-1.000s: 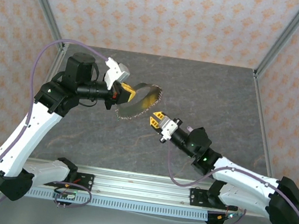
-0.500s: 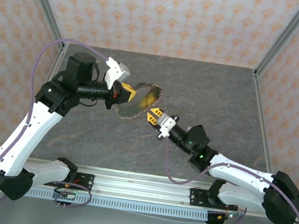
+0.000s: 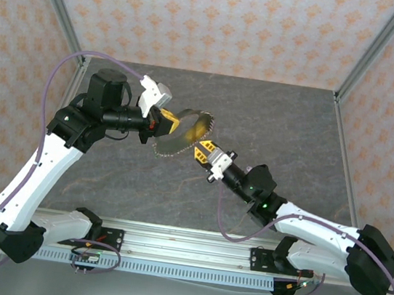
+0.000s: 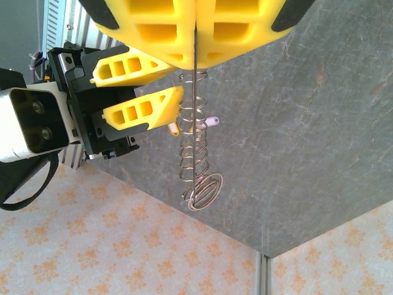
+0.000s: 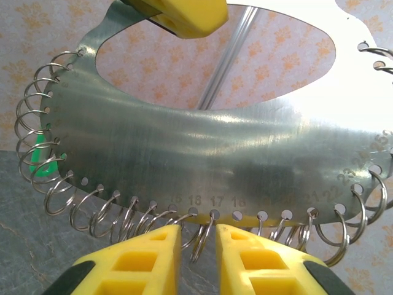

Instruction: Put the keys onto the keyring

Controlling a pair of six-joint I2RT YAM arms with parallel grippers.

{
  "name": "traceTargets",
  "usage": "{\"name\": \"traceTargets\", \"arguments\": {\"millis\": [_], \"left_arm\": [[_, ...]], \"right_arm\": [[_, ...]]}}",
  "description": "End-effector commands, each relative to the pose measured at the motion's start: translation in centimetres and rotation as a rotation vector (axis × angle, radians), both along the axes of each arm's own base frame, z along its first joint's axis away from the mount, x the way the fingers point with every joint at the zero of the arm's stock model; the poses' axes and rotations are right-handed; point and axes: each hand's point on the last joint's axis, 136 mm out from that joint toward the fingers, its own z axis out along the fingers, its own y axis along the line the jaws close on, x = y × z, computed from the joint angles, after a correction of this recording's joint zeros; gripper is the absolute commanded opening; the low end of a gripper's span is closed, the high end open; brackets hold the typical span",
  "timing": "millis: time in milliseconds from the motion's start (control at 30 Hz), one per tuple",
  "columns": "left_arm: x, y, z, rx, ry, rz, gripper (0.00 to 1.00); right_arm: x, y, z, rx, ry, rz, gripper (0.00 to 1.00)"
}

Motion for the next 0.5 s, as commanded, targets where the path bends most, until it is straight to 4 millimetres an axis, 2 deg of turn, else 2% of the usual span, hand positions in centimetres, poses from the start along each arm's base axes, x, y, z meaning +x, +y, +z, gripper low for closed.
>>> {"name": "traceTargets", "arguments": {"millis": [0,467], "left_arm": [[-0.82,-0.30,2.06,-0.043,-0.032,-0.029,0.00],[-0.99,-0.36,2.09,-0.048,-0.029,-0.033,0.00]], "right_arm": [[0.23,0.06,2.19,0.054,-0.034,-0.013,0.22],[0.99,-0.06,2.45,0.067,-0.038,-0.054,0.20]]}}
